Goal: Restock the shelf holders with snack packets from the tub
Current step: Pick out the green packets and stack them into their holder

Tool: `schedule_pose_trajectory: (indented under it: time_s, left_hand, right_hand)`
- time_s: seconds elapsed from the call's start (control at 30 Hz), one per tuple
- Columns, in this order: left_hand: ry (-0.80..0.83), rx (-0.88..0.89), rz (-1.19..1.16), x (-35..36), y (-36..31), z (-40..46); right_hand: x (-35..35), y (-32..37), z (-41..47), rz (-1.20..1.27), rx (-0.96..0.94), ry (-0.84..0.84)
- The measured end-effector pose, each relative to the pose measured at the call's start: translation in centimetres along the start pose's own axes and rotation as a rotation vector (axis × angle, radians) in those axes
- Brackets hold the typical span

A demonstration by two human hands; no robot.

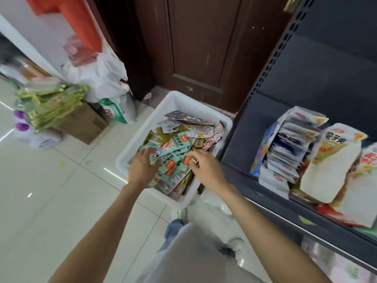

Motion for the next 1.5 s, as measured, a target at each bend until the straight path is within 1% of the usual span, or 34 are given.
schedule_pose_trajectory:
  time_s: [0.07, 0.13, 0.2, 0.23, 0.37, 0.43, 0.5, 0.6, 0.63, 0.7, 0.77, 0.83, 0.9, 1.0, 1.1, 1.17, 1.2, 1.27, 1.3, 1.33, 1.4, 1.43, 1.5]
  left_hand:
    - [0.055, 0.065, 0.145, 0.6, 0.5, 1.8]
    - [0.148, 0.125, 0.28, 1.8, 0.8, 2.8]
    - [0.242, 0.164, 0.355, 3.2, 1.4, 2.8]
    - [0.26, 0.182, 0.368, 3.7, 1.5, 2.5]
    - [0.239, 0.27, 0.292, 4.0, 2.6, 2.4]
    - [0.283, 0.294, 0.224, 3.4, 3.2, 2.8]
    - [0.323, 0.283, 0.123, 2.7, 3.7, 3.0]
    - [0.247, 0.202, -0.104, 1.5, 4.2, 3.4]
    - [0.232, 0.202, -0.106, 1.2, 4.3, 3.7]
    - [0.262, 0.318, 0.062, 0.9, 4.5, 4.9]
    - [0.373, 0.487, 0.252, 1.0, 4.6, 6.2]
    - [0.494, 0.612, 0.379, 1.3, 4.4, 7.3]
    - [0.548, 0.633, 0.423, 1.7, 4.3, 8.0]
    - [0.418, 0.65, 0.372, 2.0, 3.9, 8.3]
    - [0.386, 0.696, 0.337, 1.7, 3.6, 7.8]
    - [0.356, 0.716, 0.213, 0.9, 3.3, 7.5]
    - [0.32, 0.666, 0.118, 0.2, 3.1, 7.4]
    - [0.251, 0.425, -0.136, -1.1, 2.5, 7.2]
    - [0.241, 0.293, -0.312, -1.7, 2.1, 7.1]
    - [0.259, 0.191, -0.49, -2.2, 1.7, 7.0]
    - [0.357, 0.078, -0.755, -3.2, 0.4, 6.5]
    - [0.41, 0.058, -0.841, -3.6, -0.2, 6.2]
    - [0.471, 0.044, -0.92, -4.1, -1.3, 5.2]
  right_hand:
    - [1.6, -0.4, 2.8, -0.013, 0.106, -0.006]
    - [2.9, -0.7, 5.1, -0.069, 0.195, -0.01]
    - [4.1, -1.0, 7.3, -0.144, 0.288, 0.007]
    - [4.5, -1.1, 8.1, -0.181, 0.339, 0.022]
    - [6.3, -1.2, 11.2, -0.309, 0.602, 0.077]
    - [6.6, -1.4, 11.9, -0.234, 0.7, 0.04]
    - [6.6, -1.7, 12.1, -0.087, 0.774, -0.038]
    - [5.7, -2.1, 11.2, -0.024, 0.782, -0.21]
    - [5.1, -2.0, 10.7, -0.008, 0.766, -0.283]
    - [3.7, -1.5, 9.3, 0.028, 0.679, -0.428]
    - [2.4, -0.9, 7.7, 0.083, 0.575, -0.534]
    - [1.2, -0.2, 6.0, 0.145, 0.508, -0.61]
    - [0.4, 0.4, 4.5, 0.235, 0.475, -0.647]
    - [0.2, 0.8, 2.9, 0.328, 0.485, -0.661]
    - [0.5, 0.7, 1.8, 0.316, 0.498, -0.644]
    - [0.5, 0.7, 1.4, 0.323, 0.489, -0.646]
    - [0.4, 0.6, 1.3, 0.349, 0.478, -0.66]
    - [0.1, 0.7, 1.1, 0.453, 0.462, -0.706]
    - [-0.2, 0.8, 1.0, 0.514, 0.452, -0.729]
    - [-0.4, 0.9, 0.9, 0.57, 0.442, -0.747]
    - [-0.8, 1.1, 0.6, 0.652, 0.43, -0.767]
    - [-1.1, 1.3, 0.5, 0.678, 0.424, -0.772]
    - [-1.7, 1.8, -0.1, 0.704, 0.391, -0.776]
Point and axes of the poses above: each hand's wrist, its own z-axis towards the middle knuckle, its own x-axis out of the palm, y = z × x, the point moved 1 cm from there along z, towards the middle knuckle, and after that the axes turned 10 degrees about -x, right-handed, at the moved point
